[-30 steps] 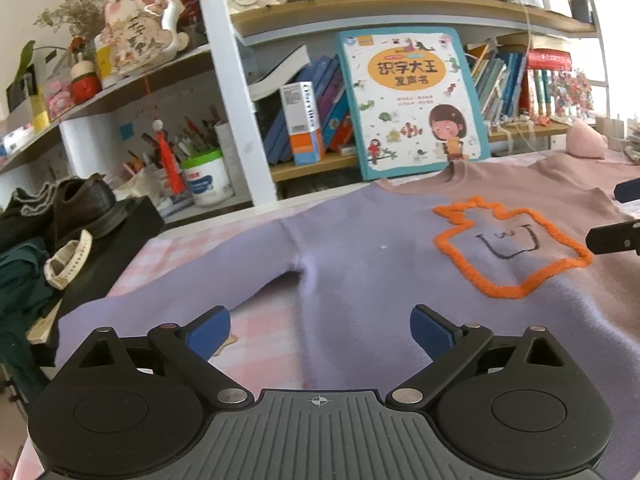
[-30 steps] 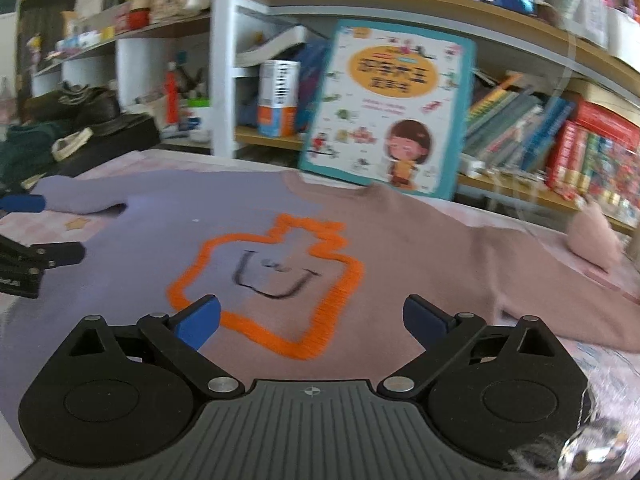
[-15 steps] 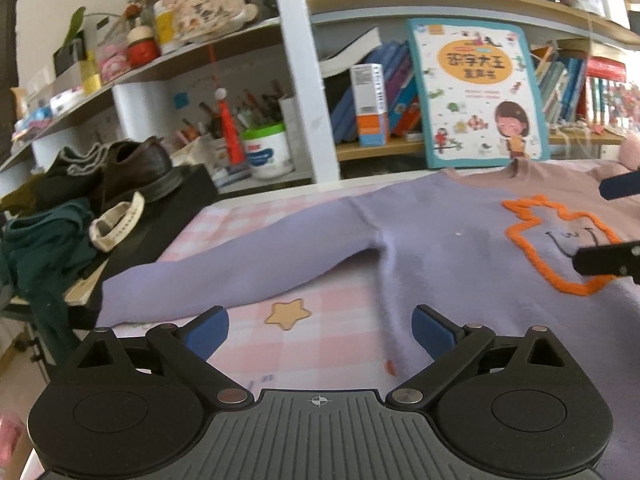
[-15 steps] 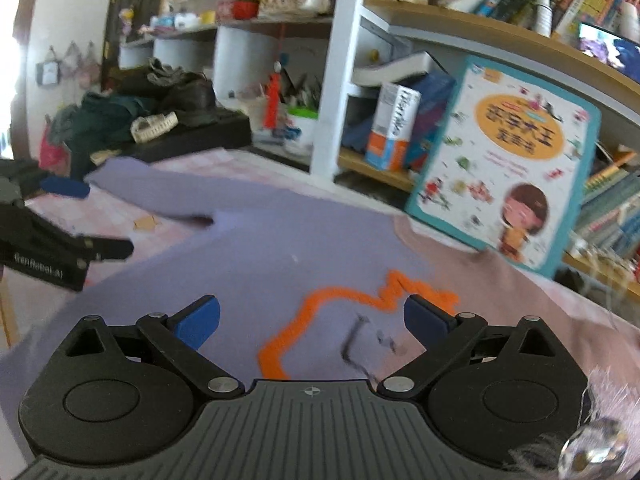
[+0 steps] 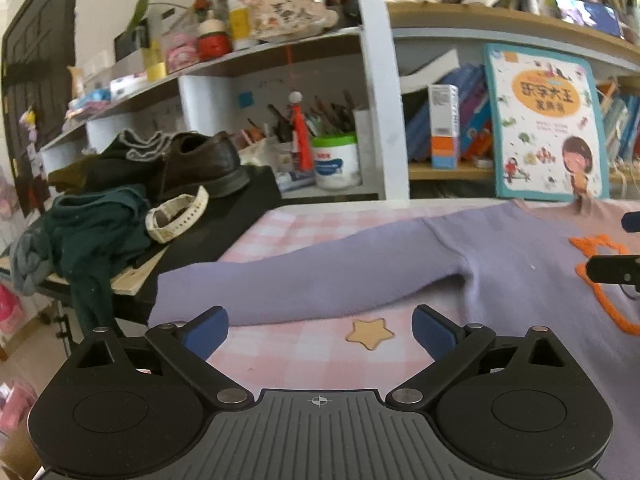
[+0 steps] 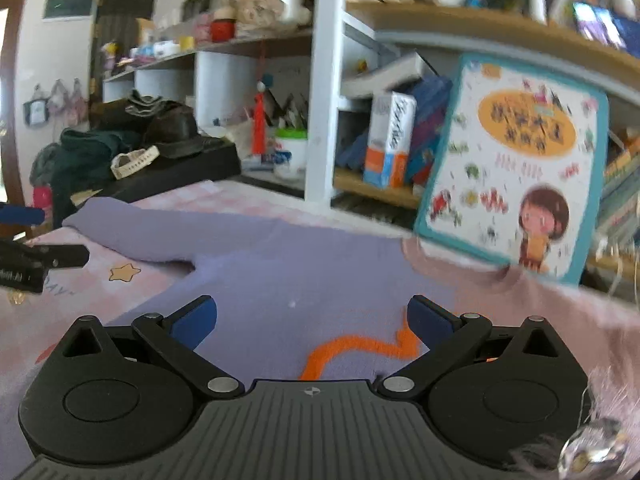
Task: Fold clothes
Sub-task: 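Move the left gripper to the lavender sleeve cuff and grasp it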
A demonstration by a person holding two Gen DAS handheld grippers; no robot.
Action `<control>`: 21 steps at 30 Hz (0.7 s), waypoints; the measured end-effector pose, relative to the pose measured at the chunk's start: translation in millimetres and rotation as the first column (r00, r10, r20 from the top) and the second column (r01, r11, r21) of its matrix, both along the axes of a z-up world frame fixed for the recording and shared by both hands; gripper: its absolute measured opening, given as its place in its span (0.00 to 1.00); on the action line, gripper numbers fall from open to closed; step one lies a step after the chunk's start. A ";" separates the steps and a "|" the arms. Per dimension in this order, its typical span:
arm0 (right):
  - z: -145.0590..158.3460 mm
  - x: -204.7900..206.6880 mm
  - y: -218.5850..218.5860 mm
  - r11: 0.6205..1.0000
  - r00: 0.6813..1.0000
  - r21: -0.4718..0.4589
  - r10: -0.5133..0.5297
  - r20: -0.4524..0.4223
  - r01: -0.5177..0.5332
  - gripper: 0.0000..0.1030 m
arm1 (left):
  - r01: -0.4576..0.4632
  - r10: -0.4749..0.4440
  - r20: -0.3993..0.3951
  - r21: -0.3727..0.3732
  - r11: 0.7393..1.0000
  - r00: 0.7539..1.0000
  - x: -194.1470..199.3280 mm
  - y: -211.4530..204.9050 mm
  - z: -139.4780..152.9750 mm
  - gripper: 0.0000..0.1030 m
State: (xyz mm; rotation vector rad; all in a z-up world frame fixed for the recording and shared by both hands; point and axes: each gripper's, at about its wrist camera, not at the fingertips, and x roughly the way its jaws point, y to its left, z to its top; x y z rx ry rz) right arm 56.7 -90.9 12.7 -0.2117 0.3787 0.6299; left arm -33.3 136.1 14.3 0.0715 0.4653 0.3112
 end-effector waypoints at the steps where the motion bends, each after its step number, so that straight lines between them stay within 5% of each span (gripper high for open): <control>1: 1.1 0.5 1.4 1.000 1.000 -0.015 0.008 0.010 -0.007 0.99 | -0.013 0.013 -0.001 0.000 1.000 1.000 1.4 2.4 0.4 0.97; 10: -2.8 2.7 -12.1 0.999 0.990 0.013 0.043 -0.137 -0.042 0.99 | -0.103 0.103 -0.033 0.002 0.995 0.994 10.5 20.0 -6.5 0.97; 21: -1.9 -10.6 -36.8 0.998 0.996 0.060 0.015 -0.091 -0.010 0.99 | -0.137 0.138 -0.093 0.019 0.990 0.986 17.5 29.4 -13.1 0.97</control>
